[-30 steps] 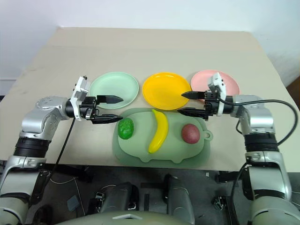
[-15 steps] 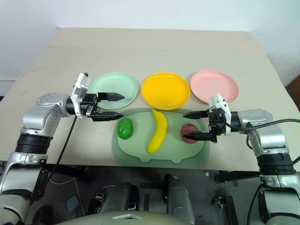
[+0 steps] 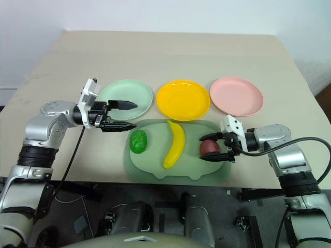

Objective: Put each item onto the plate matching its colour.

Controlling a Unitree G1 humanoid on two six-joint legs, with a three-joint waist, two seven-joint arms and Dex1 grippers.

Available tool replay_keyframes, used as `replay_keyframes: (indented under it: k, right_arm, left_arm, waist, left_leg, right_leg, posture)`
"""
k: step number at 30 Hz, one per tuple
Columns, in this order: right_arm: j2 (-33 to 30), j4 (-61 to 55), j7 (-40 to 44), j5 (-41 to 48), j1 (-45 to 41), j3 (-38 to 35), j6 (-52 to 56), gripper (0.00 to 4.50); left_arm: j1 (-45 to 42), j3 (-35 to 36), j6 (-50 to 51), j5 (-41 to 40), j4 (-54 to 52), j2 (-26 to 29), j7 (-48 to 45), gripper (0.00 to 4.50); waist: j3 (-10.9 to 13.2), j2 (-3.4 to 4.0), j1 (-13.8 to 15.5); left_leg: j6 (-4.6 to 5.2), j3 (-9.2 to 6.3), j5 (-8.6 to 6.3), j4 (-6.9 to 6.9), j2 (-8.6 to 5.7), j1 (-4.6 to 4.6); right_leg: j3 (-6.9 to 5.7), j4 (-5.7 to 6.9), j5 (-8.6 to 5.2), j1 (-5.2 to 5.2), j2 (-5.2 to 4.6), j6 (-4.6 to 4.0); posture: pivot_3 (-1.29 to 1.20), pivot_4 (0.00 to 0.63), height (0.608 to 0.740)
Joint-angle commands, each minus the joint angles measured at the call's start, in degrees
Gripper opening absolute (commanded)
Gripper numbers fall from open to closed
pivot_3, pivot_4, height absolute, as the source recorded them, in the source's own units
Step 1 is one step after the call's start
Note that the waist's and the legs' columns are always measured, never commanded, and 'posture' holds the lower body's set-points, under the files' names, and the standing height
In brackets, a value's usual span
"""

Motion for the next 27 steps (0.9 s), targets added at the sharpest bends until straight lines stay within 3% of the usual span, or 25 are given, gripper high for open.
replay_keyframes:
  k: [1,8,13,17,23,24,26,27]
  right_arm:
    - [0.2,0.4,-0.9,0.2,-2.2,-0.7,-1.0,3.06]
    - [4.5,2.5,-7.8,13.8,-13.2,-9.5,16.4,3.06]
    - [8.7,21.9,-27.6,1.1,-24.3,-10.9,0.8,3.06]
    - [7.3,40.1,-45.6,-14.8,-30.1,-4.5,-12.2,3.06]
    - [8.0,51.5,-44.1,-14.9,-34.2,-6.2,-16.4,3.06]
    - [8.4,51.9,-41.9,-13.4,-34.8,-7.3,-15.4,3.77]
    - [8.7,52.7,-42.5,-13.2,-35.6,-8.2,-15.4,4.38]
    - [8.6,52.9,-43.5,-14.1,-35.7,-7.8,-16.2,4.45]
  left_arm:
    - [-0.7,1.4,-0.1,-0.6,-1.3,0.9,0.2,4.50]
    - [-0.5,1.4,-0.3,-0.7,-1.3,0.1,0.9,4.50]
    - [-0.7,1.3,-0.3,-0.6,-1.0,0.0,1.0,4.50]
    - [-0.9,1.2,-0.3,-0.6,-0.9,0.0,0.9,4.50]
    - [-0.9,1.2,-0.5,-0.5,-0.9,0.0,0.9,4.50]
    - [-0.8,1.2,-0.5,-0.5,-1.0,0.0,0.9,4.50]
    - [-0.8,1.2,-0.3,-0.6,-1.2,0.1,1.0,4.50]
    - [-0.8,1.2,-0.3,-0.6,-1.2,0.1,1.0,4.50]
  waist:
    - [0.0,0.00,0.0]
    - [0.0,0.03,-0.1]
    - [0.0,-0.01,0.1]
    - [0.0,0.00,-0.1]
    - [0.0,0.02,-1.0]
    - [0.0,0.02,-1.4]
    - [0.0,0.02,-1.6]
    - [0.0,0.02,-1.7]
  left_leg:
    - [0.00,0.00,0.00,0.00,0.00,0.00]
    - [-0.25,0.00,0.14,0.02,0.02,0.01]
    - [-0.18,0.00,0.10,0.00,-0.01,-0.04]
    - [-0.25,0.02,0.14,-0.02,-0.05,-0.10]
    - [-0.27,0.10,0.16,-0.12,-0.01,-0.09]
    - [-0.27,0.10,0.16,-0.12,0.00,-0.09]
    - [-0.28,0.09,0.16,-0.12,0.01,-0.09]
    - [-0.28,0.10,0.16,-0.12,0.03,-0.07]
  right_leg:
    - [0.00,0.00,0.00,0.00,0.00,0.00]
    - [0.03,0.02,0.01,-0.03,0.00,-0.01]
    - [-0.03,0.02,0.01,0.00,-0.03,-0.01]
    - [0.00,0.01,0.00,-0.04,-0.04,-0.01]
    - [0.04,-0.01,0.01,-0.10,0.00,0.00]
    - [0.04,0.00,0.00,-0.10,0.00,0.00]
    - [0.05,0.01,0.01,-0.10,-0.01,0.00]
    - [0.05,0.02,0.01,-0.10,0.01,0.00]
  posture:
    - [0.00,0.150,0.740]
    - [0.00,0.150,0.740]
    - [0.00,0.150,0.740]
    - [0.00,0.150,0.740]
    - [0.00,0.150,0.740]
    - [0.00,0.150,0.740]
    - [0.00,0.150,0.740]
    - [0.00,0.150,0.740]
